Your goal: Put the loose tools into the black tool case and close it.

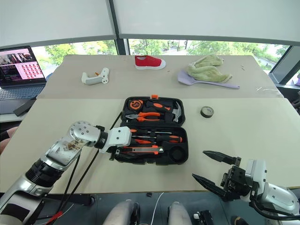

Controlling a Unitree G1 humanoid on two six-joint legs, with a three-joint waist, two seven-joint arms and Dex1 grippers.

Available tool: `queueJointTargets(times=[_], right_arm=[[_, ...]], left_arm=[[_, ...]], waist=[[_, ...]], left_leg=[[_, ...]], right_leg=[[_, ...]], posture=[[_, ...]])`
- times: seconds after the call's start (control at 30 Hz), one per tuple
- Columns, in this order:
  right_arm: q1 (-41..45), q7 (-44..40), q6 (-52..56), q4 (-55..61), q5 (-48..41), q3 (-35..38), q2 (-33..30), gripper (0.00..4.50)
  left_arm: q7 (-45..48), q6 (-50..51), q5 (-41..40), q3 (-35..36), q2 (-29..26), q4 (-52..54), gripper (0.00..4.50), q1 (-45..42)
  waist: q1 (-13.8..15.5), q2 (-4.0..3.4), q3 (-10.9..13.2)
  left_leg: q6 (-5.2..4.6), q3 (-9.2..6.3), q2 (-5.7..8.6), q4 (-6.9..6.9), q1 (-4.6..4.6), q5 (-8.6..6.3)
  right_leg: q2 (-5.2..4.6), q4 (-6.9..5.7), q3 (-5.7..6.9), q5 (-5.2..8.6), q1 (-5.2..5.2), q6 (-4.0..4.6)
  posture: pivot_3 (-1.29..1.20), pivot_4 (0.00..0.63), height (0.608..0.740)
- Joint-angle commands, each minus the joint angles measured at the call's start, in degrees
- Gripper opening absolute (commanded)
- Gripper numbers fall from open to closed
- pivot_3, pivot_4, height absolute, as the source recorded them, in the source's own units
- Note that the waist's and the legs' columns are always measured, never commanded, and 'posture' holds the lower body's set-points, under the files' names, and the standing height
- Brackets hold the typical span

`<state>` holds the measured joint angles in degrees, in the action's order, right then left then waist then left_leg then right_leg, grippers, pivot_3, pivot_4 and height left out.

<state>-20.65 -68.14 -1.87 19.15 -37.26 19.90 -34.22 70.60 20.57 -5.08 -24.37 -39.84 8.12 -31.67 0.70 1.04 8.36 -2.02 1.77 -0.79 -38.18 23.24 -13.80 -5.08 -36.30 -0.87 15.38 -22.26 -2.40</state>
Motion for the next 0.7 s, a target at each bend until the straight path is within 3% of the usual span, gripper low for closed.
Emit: queueJointTargets(times=[0.03, 0.37, 0.43, 0.6, 0.7], right_arm=[[1.09, 0.13, -1.08, 0.82, -0.46, 0.95, -0.40, 4.50], [2.65, -0.02, 0.07, 0.41, -0.23, -0.24, -0.96, 4.50], [2.80, -0.03, 0.25, 0.43, -0.29, -0.43, -1.18, 4.50], [3.30, 0.08, 0.93, 0.33, -0.57, -0.51, -1.79, 4.50], [3.48, 0.14, 1.32, 0.26, -0.57, -0.61, -1.86, 4.50]], left_arm=[[2.24, -3.60, 1.45, -1.50, -0.13, -1.09, 1.69, -1.09], [2.56, -5.19, 2.02, -1.85, 4.25, -6.78, 1.69, -1.77], [2.50, -3.84, 1.06, -0.83, 5.18, -7.30, 2.71, -1.80], [2.34, -4.90, -5.24, 5.48, 7.78, -6.71, 4.38, -1.61], [2.80, -6.51, -8.18, 9.12, 7.70, -7.16, 4.38, -1.84]], waist=[[0.01, 0.00, 0.00], [0.60, -0.02, -0.02], [0.88, -0.03, -0.02], [0.71, -0.03, -0.02], [0.42, -0.01, -0.01]], left_leg=[[0.00, 0.00, 0.00, -0.01, -0.01, 0.00], [-0.02, -0.02, 0.04, -0.23, -0.01, -0.01], [-0.05, -0.02, 0.05, -0.36, 0.00, -0.03], [-0.15, -0.01, 0.06, -0.66, 0.04, -0.09], [-0.15, -0.02, 0.04, -0.66, 0.05, -0.09]], right_leg=[[0.00, -0.01, 0.00, 0.00, 0.00, 0.00], [-0.03, -0.07, 0.03, -0.01, 0.11, -0.04], [-0.06, -0.16, 0.03, -0.01, 0.13, -0.07], [-0.09, -0.45, -0.01, 0.06, 0.10, -0.18], [-0.07, -0.50, -0.01, 0.05, 0.06, -0.17]], posture=[[0.00, 0.150, 0.740], [0.00, 0.150, 0.740], [0.00, 0.150, 0.740], [0.00, 0.150, 0.740], [0.00, 0.150, 0.740]])
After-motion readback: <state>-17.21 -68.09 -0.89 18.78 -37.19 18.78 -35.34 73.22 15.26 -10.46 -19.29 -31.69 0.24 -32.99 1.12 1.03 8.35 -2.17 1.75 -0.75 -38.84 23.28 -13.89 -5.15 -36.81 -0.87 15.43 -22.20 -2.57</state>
